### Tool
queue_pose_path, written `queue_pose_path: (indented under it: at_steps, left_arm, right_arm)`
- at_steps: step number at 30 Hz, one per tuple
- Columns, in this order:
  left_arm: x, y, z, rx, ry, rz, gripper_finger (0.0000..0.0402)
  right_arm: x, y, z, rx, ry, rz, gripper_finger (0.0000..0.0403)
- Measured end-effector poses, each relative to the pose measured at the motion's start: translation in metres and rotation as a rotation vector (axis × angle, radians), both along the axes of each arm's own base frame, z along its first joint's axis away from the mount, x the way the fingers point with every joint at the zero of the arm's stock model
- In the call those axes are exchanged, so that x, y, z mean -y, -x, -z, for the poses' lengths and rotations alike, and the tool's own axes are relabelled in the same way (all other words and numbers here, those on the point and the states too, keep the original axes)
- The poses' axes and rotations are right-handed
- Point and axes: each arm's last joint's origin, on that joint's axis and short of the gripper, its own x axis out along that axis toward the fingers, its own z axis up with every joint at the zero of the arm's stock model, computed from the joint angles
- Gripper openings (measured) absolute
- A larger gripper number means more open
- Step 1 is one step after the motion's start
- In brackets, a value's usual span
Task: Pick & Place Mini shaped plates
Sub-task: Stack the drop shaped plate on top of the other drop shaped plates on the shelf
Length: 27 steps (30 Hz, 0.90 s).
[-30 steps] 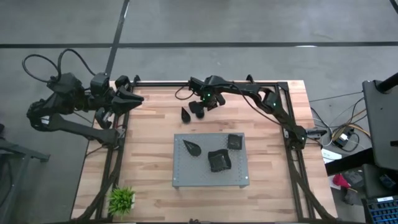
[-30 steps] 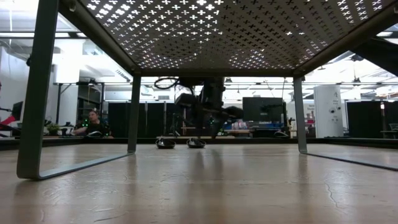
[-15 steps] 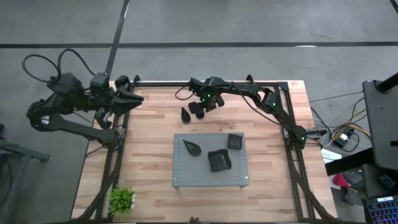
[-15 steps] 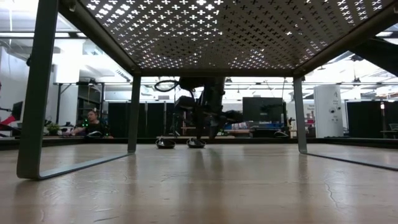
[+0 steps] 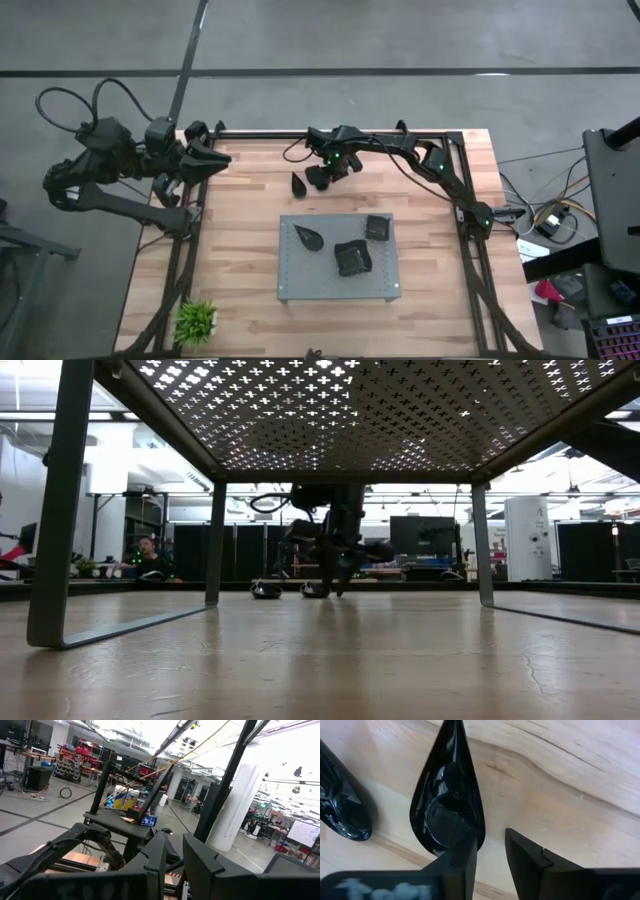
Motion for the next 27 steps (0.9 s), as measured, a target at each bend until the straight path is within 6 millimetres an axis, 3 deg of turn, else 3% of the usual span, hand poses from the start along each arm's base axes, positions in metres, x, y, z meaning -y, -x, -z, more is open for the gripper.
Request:
queue_pose_path:
  at_steps: [13,20,27]
  left_arm:
    - [0.0,0.0,0.0,0.0,-0.002,-0.002,0.0058]
    - [0.0,0.0,0.0,0.0,-0.001,-0.002,0.0058]
    - [0.0,0.0,0.0,0.0,-0.001,-0.003,0.0058]
  right_arm:
    - [0.003,-0.005,0.001,0.06,0.03,-0.02,0.0013]
    - [0.001,-0.006,-0.003,0.063,0.033,-0.029,0.0009]
    - [0.001,-0.011,-0.02,0.088,0.052,-0.049,0.0008]
